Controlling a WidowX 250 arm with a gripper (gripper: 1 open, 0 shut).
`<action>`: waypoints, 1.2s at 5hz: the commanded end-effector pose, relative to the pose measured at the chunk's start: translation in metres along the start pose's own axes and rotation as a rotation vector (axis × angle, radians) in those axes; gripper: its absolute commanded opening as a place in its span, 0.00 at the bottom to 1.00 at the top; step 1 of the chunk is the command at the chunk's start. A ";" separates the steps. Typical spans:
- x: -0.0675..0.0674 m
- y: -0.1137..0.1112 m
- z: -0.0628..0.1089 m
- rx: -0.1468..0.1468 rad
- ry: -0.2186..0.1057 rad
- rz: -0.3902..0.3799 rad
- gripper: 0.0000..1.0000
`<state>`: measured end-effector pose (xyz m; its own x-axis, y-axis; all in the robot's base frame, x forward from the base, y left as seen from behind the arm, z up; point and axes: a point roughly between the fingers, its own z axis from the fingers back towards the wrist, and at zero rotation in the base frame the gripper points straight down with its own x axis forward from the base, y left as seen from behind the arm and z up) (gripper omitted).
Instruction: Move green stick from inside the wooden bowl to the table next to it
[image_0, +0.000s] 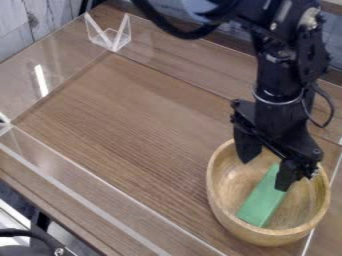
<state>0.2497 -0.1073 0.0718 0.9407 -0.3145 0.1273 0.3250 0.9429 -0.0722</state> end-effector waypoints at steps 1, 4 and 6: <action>0.005 0.000 0.000 0.008 -0.048 0.059 0.00; -0.004 0.023 0.026 0.059 -0.108 0.182 0.00; 0.016 0.004 0.026 0.083 -0.119 0.252 1.00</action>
<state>0.2553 -0.1031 0.0863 0.9808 -0.0648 0.1838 0.0707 0.9972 -0.0255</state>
